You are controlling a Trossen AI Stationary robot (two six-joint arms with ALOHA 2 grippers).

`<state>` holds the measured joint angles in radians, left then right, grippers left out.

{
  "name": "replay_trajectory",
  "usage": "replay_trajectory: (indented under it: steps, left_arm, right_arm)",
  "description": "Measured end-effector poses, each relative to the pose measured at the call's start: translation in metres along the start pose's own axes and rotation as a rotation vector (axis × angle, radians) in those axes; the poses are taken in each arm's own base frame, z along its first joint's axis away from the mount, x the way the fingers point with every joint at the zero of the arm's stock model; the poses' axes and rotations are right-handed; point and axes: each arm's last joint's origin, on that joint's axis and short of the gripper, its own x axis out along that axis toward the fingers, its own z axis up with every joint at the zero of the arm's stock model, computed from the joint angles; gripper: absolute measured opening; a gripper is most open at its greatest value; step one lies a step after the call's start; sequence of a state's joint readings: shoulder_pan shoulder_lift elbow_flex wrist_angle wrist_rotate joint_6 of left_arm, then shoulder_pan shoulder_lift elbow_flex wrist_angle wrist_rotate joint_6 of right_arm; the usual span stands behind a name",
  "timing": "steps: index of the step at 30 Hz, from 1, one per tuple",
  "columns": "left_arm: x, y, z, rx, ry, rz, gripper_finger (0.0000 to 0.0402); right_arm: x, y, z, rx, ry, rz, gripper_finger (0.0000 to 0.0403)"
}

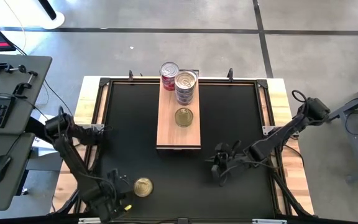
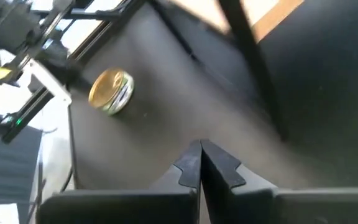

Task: Stack canned seafood by type on shelf
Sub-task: Stack the green tuna on top of the green tuna can on the shelf

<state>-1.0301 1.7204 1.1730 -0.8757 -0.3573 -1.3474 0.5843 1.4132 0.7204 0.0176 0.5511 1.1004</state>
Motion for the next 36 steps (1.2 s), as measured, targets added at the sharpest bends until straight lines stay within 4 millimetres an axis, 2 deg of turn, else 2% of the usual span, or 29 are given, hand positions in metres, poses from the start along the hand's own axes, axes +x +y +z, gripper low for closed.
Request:
replay_trajectory:
  steps: [4, 11, 15, 21, 27, 32, 36]
  left_arm:
    - [0.004, 0.010, -0.014, 0.090, 0.013, 0.076, 0.0000]
    - [0.035, 0.011, -0.011, 0.264, 0.013, -0.090, 0.0000]
    - [0.045, 0.022, 0.008, 0.223, -0.021, -0.020, 0.0000]
    - [0.056, 0.031, 0.040, 0.273, -0.072, 0.008, 0.0000]
    - [0.068, 0.029, 0.079, 0.302, -0.216, -0.082, 0.0000]
    - [0.092, 0.025, 0.103, 0.272, -0.312, -0.137, 0.0000]
    - [0.110, 0.010, 0.123, 0.292, -0.340, -0.165, 0.0000]
  right_arm:
    - [-0.006, 0.003, -0.009, -0.014, 0.027, 0.013, 0.0000]
    - [-0.014, 0.007, -0.021, -0.023, 0.051, 0.020, 0.0000]
    - [-0.018, 0.009, -0.026, -0.016, 0.037, 0.024, 0.0000]
    - [-0.021, 0.010, -0.029, -0.026, 0.046, 0.036, 0.0000]
    - [-0.023, 0.012, -0.033, -0.026, 0.055, 0.047, 0.0000]
    - [-0.026, 0.014, -0.037, -0.036, 0.074, 0.062, 0.0000]
    - [-0.029, 0.015, -0.041, -0.031, 0.095, 0.076, 0.0000]
